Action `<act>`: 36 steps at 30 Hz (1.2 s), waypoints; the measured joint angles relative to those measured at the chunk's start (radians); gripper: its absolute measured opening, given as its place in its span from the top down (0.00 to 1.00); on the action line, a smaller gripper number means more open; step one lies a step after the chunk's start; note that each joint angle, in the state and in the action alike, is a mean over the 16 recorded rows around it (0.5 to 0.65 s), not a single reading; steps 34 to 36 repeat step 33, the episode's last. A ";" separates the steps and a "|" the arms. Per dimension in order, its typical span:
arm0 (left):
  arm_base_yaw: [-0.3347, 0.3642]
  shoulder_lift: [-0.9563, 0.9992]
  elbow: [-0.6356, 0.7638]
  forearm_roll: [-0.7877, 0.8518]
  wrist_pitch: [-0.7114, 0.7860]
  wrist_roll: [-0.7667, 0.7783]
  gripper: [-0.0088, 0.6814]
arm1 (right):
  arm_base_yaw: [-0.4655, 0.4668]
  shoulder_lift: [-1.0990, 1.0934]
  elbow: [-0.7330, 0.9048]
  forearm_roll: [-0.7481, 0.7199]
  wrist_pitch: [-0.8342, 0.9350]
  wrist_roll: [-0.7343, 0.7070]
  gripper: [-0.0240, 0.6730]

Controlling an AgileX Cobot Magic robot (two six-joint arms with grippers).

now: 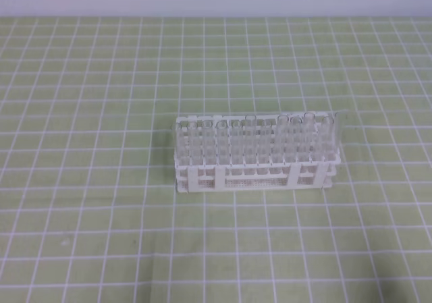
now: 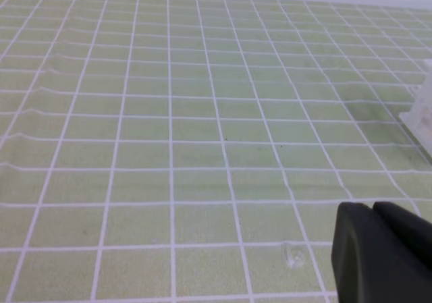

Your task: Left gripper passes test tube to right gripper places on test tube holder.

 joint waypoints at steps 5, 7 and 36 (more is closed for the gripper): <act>0.000 -0.002 0.001 0.000 0.000 0.002 0.99 | 0.000 0.000 0.000 0.000 0.000 0.000 0.99; 0.000 -0.002 0.001 0.000 0.000 0.002 0.99 | 0.000 0.000 0.000 0.000 0.000 0.000 0.99; -0.001 -0.010 0.004 0.001 -0.004 0.002 0.99 | 0.000 0.000 0.000 0.000 0.000 0.000 0.99</act>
